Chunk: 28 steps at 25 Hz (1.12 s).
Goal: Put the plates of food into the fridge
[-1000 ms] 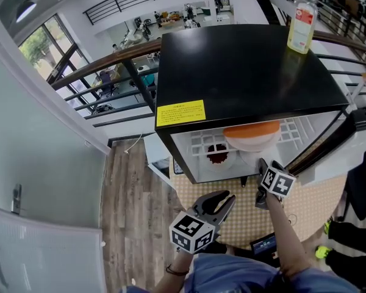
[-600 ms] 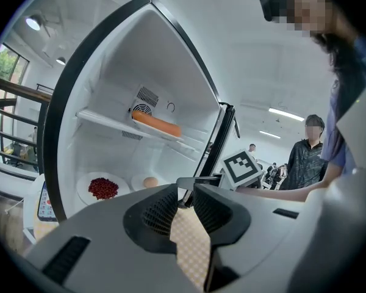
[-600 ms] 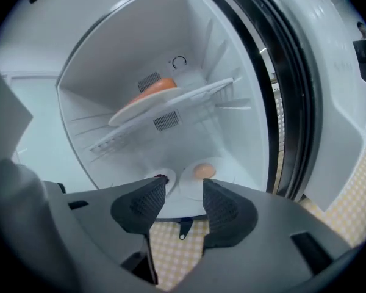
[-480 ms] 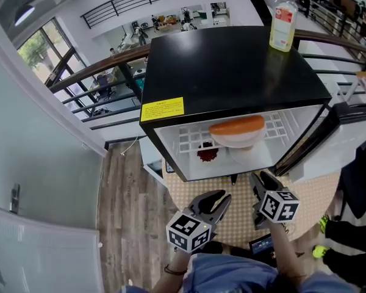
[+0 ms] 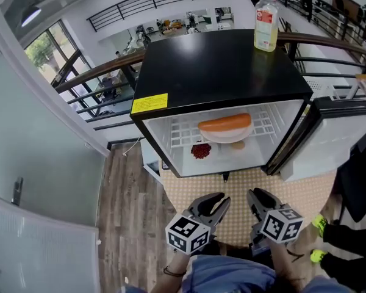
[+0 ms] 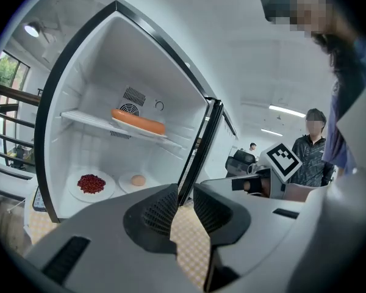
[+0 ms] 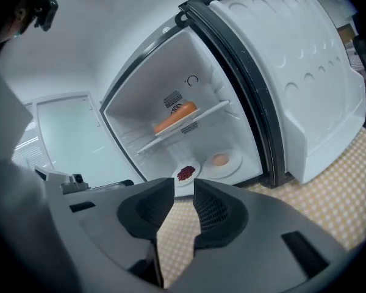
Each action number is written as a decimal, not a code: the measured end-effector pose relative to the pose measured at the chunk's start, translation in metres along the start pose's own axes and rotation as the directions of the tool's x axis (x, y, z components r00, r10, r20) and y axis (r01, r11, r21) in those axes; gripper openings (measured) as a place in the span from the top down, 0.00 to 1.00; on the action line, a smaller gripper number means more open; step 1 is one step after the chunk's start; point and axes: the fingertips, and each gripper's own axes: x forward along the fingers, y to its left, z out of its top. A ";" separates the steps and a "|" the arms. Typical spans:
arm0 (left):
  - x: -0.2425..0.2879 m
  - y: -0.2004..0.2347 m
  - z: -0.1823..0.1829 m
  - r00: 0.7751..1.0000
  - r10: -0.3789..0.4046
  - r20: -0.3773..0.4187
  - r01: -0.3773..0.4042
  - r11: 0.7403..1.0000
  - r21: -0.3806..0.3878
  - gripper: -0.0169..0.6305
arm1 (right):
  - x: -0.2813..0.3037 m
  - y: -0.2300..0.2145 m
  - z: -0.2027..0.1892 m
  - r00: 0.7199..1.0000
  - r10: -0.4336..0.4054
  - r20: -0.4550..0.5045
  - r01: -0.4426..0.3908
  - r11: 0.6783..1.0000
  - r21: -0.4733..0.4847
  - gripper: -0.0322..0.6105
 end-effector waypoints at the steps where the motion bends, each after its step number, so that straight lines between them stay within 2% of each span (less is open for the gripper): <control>1: 0.000 -0.005 -0.002 1.000 0.004 0.000 -0.004 1.000 -0.001 0.83 | -0.005 0.002 -0.001 1.000 0.015 -0.003 -0.015 1.000 0.002 0.78; 9: -0.003 -0.044 -0.019 0.998 0.061 0.030 -0.060 0.997 -0.046 0.83 | -0.045 0.005 -0.019 0.996 0.077 -0.048 -0.080 0.995 -0.059 0.83; 18: -0.015 -0.079 -0.057 0.992 0.123 -0.028 -0.125 0.990 -0.071 0.83 | -0.075 0.003 -0.050 0.988 0.114 -0.102 -0.124 0.988 -0.094 0.86; 28: -0.034 -0.089 -0.058 0.991 0.131 -0.028 -0.132 0.990 -0.045 0.83 | -0.077 0.021 -0.070 0.982 0.141 -0.129 -0.155 0.982 -0.105 0.88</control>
